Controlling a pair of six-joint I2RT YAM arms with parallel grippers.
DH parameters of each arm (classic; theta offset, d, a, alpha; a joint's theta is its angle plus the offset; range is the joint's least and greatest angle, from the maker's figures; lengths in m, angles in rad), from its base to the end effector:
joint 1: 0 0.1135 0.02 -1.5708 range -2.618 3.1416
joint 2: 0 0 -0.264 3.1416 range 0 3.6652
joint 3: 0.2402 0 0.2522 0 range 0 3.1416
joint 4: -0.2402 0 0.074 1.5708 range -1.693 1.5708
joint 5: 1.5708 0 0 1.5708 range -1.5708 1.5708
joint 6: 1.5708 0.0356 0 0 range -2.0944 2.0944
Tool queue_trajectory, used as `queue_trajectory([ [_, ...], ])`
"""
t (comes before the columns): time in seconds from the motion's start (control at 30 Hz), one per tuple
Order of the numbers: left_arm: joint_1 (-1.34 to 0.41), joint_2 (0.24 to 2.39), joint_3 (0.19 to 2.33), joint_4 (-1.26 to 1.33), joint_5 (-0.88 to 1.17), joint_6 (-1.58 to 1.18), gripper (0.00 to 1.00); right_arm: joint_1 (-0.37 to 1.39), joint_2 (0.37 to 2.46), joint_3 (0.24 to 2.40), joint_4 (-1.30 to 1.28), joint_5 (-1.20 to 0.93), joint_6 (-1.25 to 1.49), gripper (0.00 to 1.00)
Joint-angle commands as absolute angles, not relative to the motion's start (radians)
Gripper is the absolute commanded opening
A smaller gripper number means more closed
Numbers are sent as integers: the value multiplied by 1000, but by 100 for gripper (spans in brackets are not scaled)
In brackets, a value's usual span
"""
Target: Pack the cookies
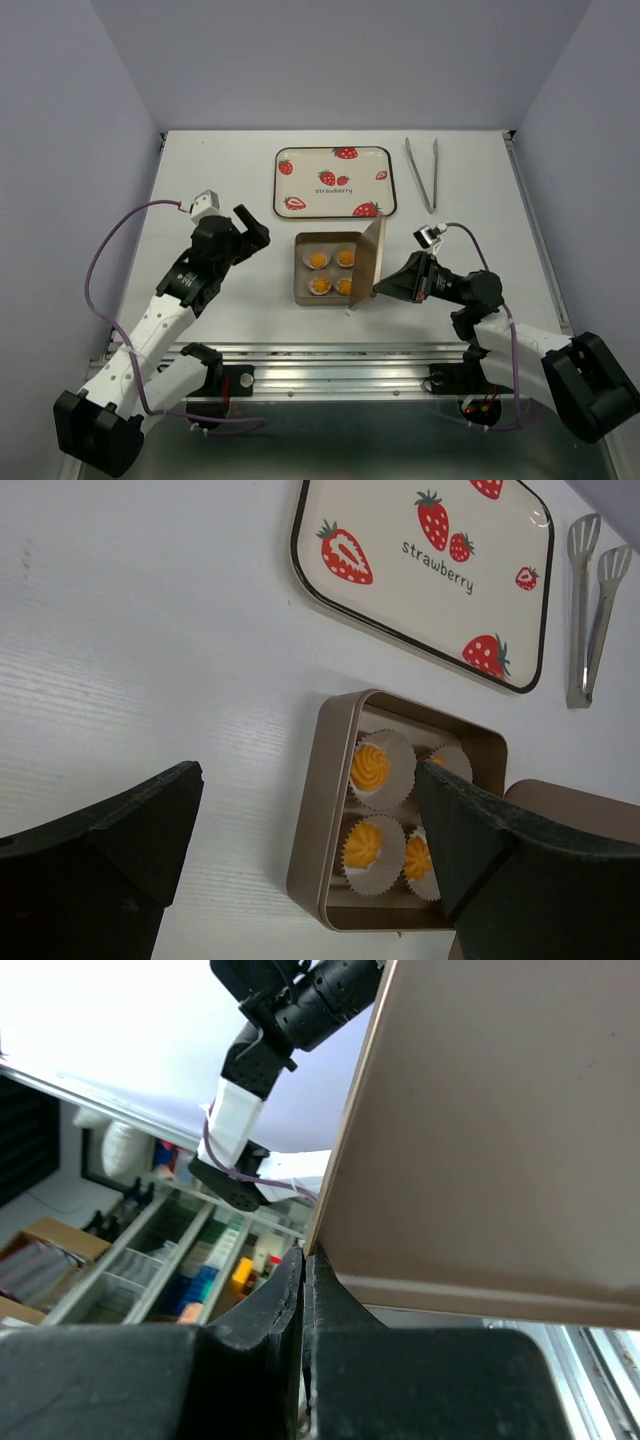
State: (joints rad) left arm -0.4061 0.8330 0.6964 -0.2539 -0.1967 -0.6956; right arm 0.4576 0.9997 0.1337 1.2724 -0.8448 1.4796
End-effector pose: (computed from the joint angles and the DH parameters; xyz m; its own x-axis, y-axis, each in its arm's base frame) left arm 0.1810 -0.0702 0.2935 -0.4103 -0.5077 -0.7576 -0.0541 0.8428 -0.5355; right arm 0.1420 0.0996 0.2265 -0.8735 0.3068 -0.3780 -0.4360 -0.1473 0.8878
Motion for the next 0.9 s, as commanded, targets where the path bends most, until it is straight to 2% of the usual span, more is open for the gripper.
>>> queue_trajectory([
  [0.0,-411,844,733,-242,-210,-676,99,434,1051,94,1612,-862,1568,1],
  [0.3,-411,842,738,-247,-213,-675,99,382,1055,68,1597,-885,1603,11],
  [0.87,-411,853,745,-258,-230,-675,99,298,951,31,1420,-943,1575,17],
])
